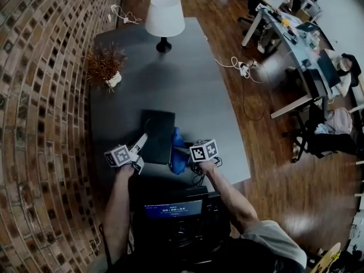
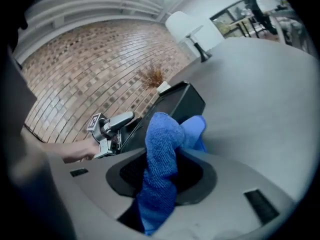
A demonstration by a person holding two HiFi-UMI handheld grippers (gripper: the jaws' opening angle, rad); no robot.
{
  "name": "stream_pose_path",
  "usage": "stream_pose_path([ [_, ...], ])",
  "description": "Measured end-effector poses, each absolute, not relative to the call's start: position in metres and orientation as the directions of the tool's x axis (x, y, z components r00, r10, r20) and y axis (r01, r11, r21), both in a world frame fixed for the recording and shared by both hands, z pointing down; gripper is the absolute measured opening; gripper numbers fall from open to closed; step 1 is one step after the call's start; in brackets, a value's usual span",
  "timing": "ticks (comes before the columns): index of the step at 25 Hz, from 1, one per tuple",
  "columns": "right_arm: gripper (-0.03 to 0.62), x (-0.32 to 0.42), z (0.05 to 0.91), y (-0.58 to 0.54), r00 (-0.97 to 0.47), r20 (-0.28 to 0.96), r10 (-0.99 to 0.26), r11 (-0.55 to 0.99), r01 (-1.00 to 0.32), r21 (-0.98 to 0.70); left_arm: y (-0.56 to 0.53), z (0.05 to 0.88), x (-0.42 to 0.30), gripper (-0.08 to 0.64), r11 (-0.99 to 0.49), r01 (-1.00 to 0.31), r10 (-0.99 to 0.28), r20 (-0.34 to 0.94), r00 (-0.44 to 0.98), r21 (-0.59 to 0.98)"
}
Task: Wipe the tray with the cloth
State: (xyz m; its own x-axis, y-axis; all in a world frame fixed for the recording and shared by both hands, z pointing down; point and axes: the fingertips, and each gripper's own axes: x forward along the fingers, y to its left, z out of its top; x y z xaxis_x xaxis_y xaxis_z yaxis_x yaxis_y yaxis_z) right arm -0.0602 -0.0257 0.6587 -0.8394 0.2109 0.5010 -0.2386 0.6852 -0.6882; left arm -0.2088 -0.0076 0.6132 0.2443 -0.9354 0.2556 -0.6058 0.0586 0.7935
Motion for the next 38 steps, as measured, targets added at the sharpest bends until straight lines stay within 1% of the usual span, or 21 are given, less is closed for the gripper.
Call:
stream_pose_path([
  [2, 0.146, -0.052, 0.659, -0.015, -0.858, 0.487, 0.161, 0.605, -0.304, -0.736, -0.025, 0.618, -0.197, 0.17, -0.01, -0.677, -0.883, 0.311, 0.351, 0.736],
  [4, 0.146, -0.048, 0.66, -0.003, -0.853, 0.489, 0.182, 0.558, -0.32, -0.766, -0.045, 0.619, -0.19, 0.169, -0.098, -0.763, -0.814, 0.389, 0.431, 0.639],
  [6, 0.146, -0.04, 0.657, -0.007, -0.814, 0.537, 0.22, 0.589, -0.328, -0.739, -0.055, 0.607, -0.197, 0.17, -0.131, -0.814, -0.808, 0.414, 0.419, 0.566],
  [7, 0.146, -0.032, 0.651, -0.024, -0.788, 0.583, 0.196, 0.639, -0.348, -0.686, -0.052, 0.594, -0.208, 0.153, -0.1, -0.817, -0.849, 0.379, 0.367, 0.569],
  [8, 0.146, -0.021, 0.642, -0.052, -0.758, 0.638, 0.136, 0.707, -0.378, -0.598, -0.042, 0.577, -0.225, 0.153, -0.04, -0.794, -0.908, 0.31, 0.283, 0.606],
  [10, 0.146, -0.005, 0.615, -0.123, -0.675, 0.735, -0.062, 0.851, -0.421, -0.315, 0.002, 0.549, -0.263, 0.153, 0.089, -0.67, -0.987, 0.156, 0.04, 0.737],
  [11, 0.146, -0.006, 0.602, -0.16, -0.633, 0.756, -0.166, 0.9, -0.41, -0.146, 0.029, 0.543, -0.276, 0.146, 0.14, -0.599, -0.99, 0.118, -0.077, 0.789],
  [12, 0.146, -0.014, 0.592, -0.191, -0.603, 0.76, -0.243, 0.928, -0.373, 0.001, 0.055, 0.544, -0.281, 0.13, 0.184, -0.536, -0.98, 0.109, -0.169, 0.824],
  [13, 0.146, -0.028, 0.589, -0.213, -0.586, 0.76, -0.282, 0.942, -0.319, 0.104, 0.075, 0.552, -0.278, 0.135, 0.22, -0.475, -0.965, 0.12, -0.232, 0.852],
  [15, 0.146, -0.067, 0.598, -0.236, -0.574, 0.773, -0.27, 0.962, -0.188, 0.196, 0.097, 0.58, -0.257, 0.151, 0.26, -0.333, -0.943, 0.163, -0.291, 0.906],
  [17, 0.146, -0.098, 0.625, -0.235, -0.534, 0.826, -0.183, 0.982, -0.053, 0.184, 0.098, 0.602, -0.233, 0.197, 0.249, -0.214, -0.941, 0.183, -0.284, 0.945],
  [20, 0.147, -0.11, 0.655, -0.205, -0.451, 0.892, -0.004, 0.996, 0.08, 0.045, 0.079, 0.61, -0.216, 0.238, 0.209, -0.17, -0.954, 0.163, -0.252, 0.963],
  [21, 0.132, -0.11, 0.655, -0.195, -0.452, 0.891, 0.045, 0.996, 0.091, -0.004, 0.075, 0.609, -0.217, 0.249, 0.208, -0.166, -0.952, 0.16, -0.262, 0.964],
  [23, 0.132, -0.101, 0.664, -0.186, -0.463, 0.876, 0.132, 0.991, 0.084, -0.105, 0.074, 0.609, -0.225, 0.239, 0.214, -0.157, -0.939, 0.159, -0.304, 0.964],
  [25, 0.132, -0.09, 0.664, -0.174, -0.477, 0.86, 0.18, 0.983, 0.073, -0.166, 0.071, 0.615, -0.239, 0.239, 0.234, -0.147, -0.917, 0.168, -0.362, 0.961],
  [27, 0.13, -0.074, 0.661, -0.161, -0.495, 0.853, 0.168, 0.983, 0.014, -0.186, 0.058, 0.615, -0.257, 0.252, 0.259, -0.177, -0.909, 0.178, -0.376, 0.949],
  [28, 0.129, -0.067, 0.657, -0.157, -0.509, 0.849, 0.143, 0.981, -0.042, -0.191, 0.045, 0.612, -0.266, 0.252, 0.263, -0.219, -0.923, 0.178, -0.342, 0.94],
  [30, 0.128, -0.055, 0.647, -0.152, -0.545, 0.834, 0.082, 0.962, -0.175, -0.21, 0.013, 0.605, -0.28, 0.25, 0.231, -0.313, -0.961, 0.166, -0.222, 0.921],
  [32, 0.127, -0.05, 0.639, -0.149, -0.584, 0.811, 0.038, 0.933, -0.271, -0.238, -0.019, 0.601, -0.289, 0.25, 0.187, -0.384, -0.982, 0.158, -0.107, 0.904],
  [36, 0.127, -0.057, 0.628, -0.15, -0.609, 0.792, -0.039, 0.904, -0.359, -0.231, -0.062, 0.593, -0.301, 0.258, 0.183, -0.555, -0.974, 0.227, 0.01, 0.812],
  [38, 0.127, -0.062, 0.631, -0.154, -0.608, 0.792, -0.057, 0.901, -0.374, -0.222, -0.072, 0.594, -0.305, 0.258, 0.183, -0.587, -0.967, 0.253, 0.037, 0.788],
])
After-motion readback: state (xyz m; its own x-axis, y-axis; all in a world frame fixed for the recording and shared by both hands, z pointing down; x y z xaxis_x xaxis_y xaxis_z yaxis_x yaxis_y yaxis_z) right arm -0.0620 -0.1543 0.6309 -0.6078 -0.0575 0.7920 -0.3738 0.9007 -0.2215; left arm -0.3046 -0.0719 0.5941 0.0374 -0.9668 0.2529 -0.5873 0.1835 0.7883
